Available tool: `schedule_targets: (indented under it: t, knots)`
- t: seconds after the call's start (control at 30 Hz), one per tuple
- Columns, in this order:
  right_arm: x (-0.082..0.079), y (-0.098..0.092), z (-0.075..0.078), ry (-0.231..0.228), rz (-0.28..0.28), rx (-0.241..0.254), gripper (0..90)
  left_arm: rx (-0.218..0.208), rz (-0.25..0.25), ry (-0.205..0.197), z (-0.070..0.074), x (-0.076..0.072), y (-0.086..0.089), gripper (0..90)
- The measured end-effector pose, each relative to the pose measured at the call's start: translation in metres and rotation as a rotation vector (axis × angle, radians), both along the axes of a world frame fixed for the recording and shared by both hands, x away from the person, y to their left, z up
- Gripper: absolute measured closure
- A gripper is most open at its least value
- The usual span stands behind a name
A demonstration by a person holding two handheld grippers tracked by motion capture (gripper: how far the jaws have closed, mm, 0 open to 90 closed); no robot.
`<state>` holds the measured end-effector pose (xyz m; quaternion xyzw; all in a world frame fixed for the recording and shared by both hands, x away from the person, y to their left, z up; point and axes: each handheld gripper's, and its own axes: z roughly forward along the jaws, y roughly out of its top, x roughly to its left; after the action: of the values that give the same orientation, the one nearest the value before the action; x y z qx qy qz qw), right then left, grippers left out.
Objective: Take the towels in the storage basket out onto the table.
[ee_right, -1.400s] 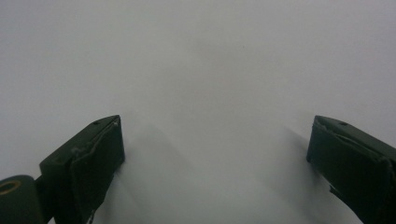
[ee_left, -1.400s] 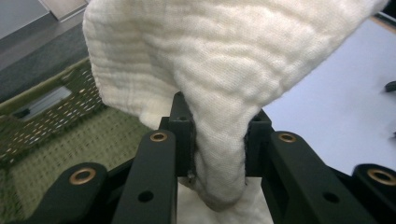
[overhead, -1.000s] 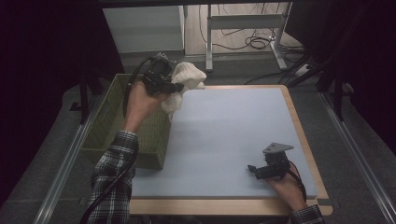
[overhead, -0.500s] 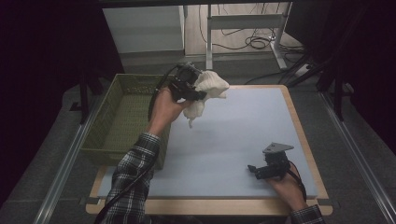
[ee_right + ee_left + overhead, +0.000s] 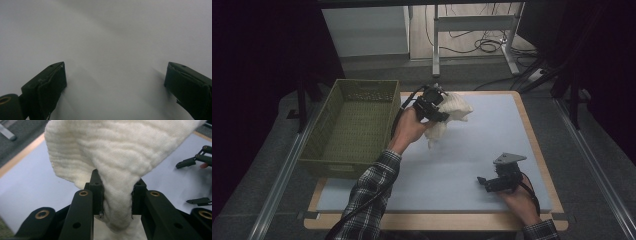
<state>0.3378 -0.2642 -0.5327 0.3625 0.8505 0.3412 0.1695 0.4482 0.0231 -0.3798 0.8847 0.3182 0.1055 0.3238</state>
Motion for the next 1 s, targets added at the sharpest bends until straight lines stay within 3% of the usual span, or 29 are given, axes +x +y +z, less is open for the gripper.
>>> schedule_targets:
  t: [0.27, 0.43, 0.6, 0.9, 1.0]
  knots:
    - [0.000, 0.000, 0.000, -0.002, 0.000, 0.000, 4.0, 0.023, -0.006, 0.034, -0.038, 0.003, -0.017, 70.1]
    - [0.000, 0.000, 0.000, -0.002, -0.001, 0.000, 4.0, 0.016, -0.016, 0.060, -0.063, 0.005, -0.025, 69.5]
    - [0.000, 0.000, 0.000, -0.001, 0.000, 0.000, 4.0, 0.026, -0.034, 0.062, -0.088, 0.004, -0.033, 68.0]
    - [0.000, 0.000, 0.000, -0.001, -0.001, -0.002, 4.0, 0.045, -0.048, 0.074, -0.117, 0.003, -0.039, 63.5]
    - [0.000, 0.000, 0.000, -0.001, 0.000, -0.002, 4.0, 0.018, -0.045, 0.088, -0.123, 0.003, -0.040, 57.0]
